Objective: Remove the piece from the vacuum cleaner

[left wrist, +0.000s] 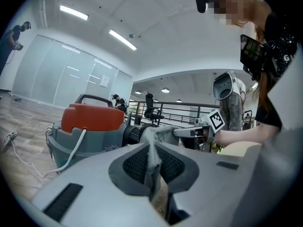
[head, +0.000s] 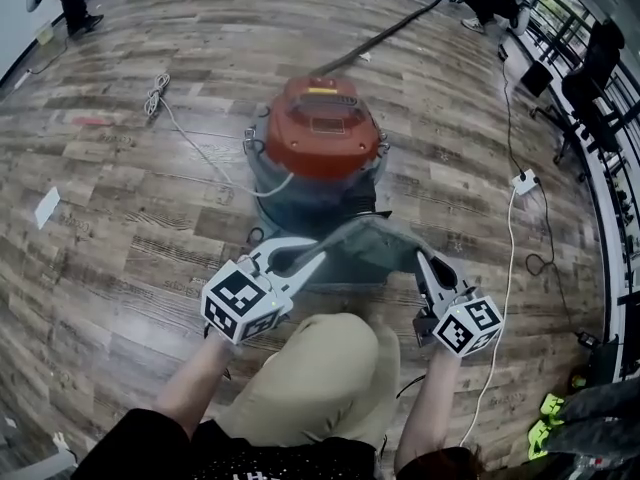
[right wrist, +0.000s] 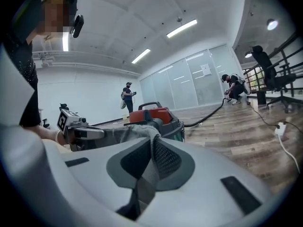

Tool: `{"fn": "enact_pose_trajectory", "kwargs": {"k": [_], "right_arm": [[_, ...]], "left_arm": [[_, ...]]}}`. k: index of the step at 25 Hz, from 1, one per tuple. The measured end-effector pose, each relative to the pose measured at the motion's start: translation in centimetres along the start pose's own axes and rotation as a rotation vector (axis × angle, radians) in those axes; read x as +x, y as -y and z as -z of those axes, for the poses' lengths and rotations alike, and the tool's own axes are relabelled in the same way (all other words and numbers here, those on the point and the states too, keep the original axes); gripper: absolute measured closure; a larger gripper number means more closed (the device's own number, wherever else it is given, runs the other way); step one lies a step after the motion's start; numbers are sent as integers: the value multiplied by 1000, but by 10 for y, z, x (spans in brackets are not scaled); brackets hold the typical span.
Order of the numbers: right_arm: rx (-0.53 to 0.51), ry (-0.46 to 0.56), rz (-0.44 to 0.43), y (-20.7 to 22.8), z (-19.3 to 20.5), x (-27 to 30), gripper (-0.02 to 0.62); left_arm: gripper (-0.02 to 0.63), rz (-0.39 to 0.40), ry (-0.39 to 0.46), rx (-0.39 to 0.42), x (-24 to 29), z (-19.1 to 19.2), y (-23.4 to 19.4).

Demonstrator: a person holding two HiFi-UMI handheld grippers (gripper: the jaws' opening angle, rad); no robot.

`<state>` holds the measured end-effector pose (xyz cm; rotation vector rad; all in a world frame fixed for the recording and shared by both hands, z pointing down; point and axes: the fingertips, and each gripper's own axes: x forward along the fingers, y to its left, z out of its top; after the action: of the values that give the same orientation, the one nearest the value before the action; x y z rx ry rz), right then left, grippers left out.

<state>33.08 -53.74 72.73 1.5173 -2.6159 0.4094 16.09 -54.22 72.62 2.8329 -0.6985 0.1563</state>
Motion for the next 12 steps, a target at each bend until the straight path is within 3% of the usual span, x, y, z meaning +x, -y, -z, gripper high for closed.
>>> {"fn": "enact_pose_trajectory", "kwargs": {"k": [7,12], "right_arm": [[2,14,4,-7,5,-13,571],[-32,3,25,-7,9,-31,571]], "left_arm": [[569,4,25,-8,-9,7,13],[569,6,36,-70,-19,20,17]]}}
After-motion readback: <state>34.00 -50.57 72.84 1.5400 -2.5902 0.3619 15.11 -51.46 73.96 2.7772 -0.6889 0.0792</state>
